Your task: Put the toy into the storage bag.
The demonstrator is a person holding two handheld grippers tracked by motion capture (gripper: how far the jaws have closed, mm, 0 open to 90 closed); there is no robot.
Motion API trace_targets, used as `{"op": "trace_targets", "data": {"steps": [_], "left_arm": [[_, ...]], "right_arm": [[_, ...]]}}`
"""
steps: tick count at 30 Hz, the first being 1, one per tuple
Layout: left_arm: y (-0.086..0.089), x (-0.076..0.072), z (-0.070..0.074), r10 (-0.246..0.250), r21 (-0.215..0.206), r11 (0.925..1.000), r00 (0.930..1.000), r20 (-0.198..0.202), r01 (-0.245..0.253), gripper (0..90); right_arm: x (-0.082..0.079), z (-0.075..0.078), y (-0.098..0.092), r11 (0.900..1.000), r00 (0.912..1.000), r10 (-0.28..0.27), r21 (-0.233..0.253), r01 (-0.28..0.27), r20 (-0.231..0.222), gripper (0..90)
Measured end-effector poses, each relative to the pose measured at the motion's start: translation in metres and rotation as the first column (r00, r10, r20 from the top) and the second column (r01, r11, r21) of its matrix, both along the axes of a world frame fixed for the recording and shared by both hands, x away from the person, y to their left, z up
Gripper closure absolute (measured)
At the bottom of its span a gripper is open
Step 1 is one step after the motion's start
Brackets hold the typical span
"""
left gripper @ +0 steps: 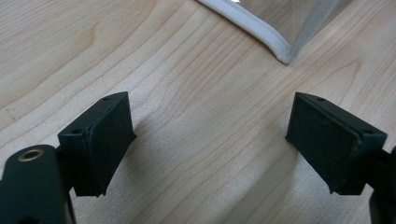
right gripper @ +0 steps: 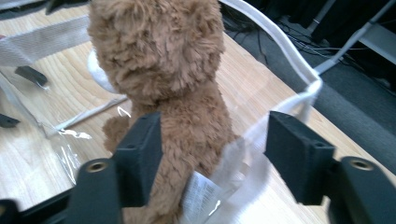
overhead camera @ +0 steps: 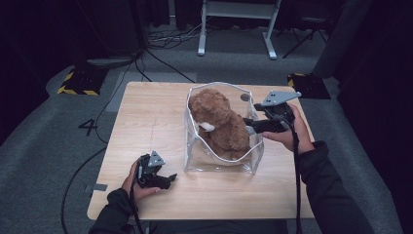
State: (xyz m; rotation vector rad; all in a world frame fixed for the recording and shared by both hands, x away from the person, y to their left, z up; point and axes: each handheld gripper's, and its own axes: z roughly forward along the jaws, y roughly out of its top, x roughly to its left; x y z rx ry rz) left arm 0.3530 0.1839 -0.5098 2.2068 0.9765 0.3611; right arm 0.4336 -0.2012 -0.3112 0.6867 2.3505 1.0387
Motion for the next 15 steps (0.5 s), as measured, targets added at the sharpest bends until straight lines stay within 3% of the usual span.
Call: {"op": "trace_targets", "data": {"steps": [8,15], "left_arm": [[0.000,0.000,0.000,-0.001,0.000,1.0000,1.0000,0.001,0.001,14.7],[0.000,0.000,0.000,-0.001,0.000,1.0000,1.0000,0.001,0.001,14.7]], "right_arm": [[-0.002,0.000,-0.009,0.998,0.9982,-0.054,-0.039,0.055,0.026,26.3],[-0.009,0.003,-0.019,0.996,0.9951,-0.083,-0.027,0.084,0.054,23.6]]}}
